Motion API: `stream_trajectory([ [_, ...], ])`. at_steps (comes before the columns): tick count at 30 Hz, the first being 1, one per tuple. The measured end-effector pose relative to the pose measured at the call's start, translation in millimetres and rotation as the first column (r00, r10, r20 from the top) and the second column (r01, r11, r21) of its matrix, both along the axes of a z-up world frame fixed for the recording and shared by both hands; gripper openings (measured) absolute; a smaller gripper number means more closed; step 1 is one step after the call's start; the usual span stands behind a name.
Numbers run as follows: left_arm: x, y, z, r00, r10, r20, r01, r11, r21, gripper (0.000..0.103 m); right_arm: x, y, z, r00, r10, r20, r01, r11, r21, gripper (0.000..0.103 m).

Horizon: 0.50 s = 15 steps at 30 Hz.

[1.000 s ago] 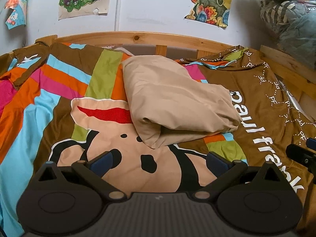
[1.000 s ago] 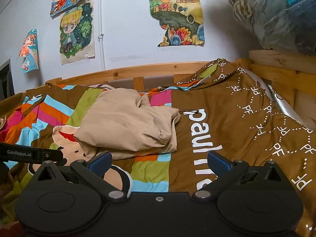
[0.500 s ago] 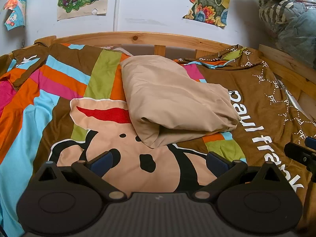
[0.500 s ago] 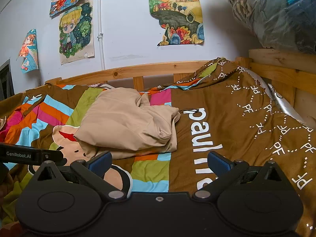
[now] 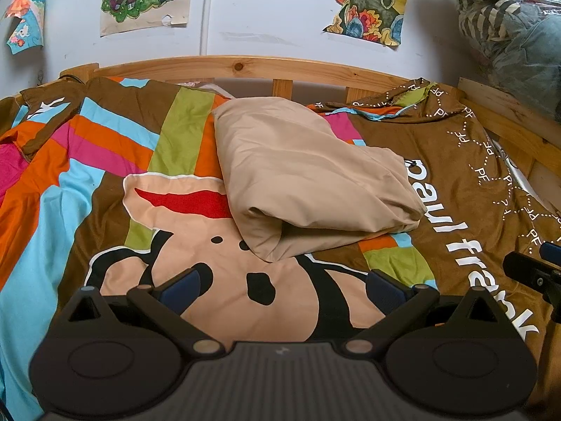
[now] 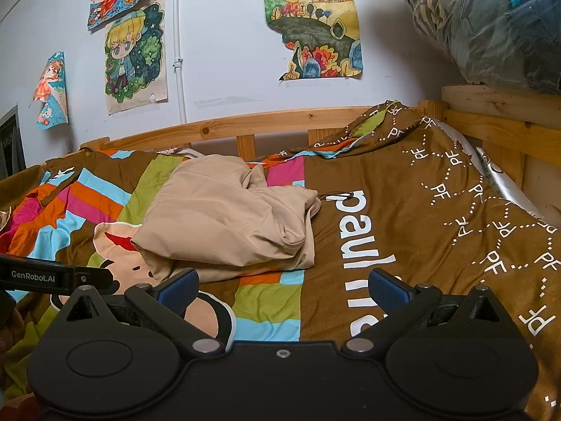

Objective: Fold large clothes

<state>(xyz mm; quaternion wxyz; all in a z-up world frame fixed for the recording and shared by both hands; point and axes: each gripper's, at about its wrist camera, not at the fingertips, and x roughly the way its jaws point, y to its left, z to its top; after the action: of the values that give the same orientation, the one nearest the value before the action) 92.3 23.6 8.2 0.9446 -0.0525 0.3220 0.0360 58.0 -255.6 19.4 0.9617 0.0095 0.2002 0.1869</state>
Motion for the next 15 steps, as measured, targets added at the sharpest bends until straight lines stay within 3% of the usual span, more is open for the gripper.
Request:
stream_trajectory([
  [15, -0.1, -1.4, 0.0, 1.0, 0.002, 0.0, -0.002, 1.0, 0.001, 0.102, 0.1, 0.2, 0.0, 1.0, 0.0, -0.001, 0.0, 1.0, 0.001, 0.102],
])
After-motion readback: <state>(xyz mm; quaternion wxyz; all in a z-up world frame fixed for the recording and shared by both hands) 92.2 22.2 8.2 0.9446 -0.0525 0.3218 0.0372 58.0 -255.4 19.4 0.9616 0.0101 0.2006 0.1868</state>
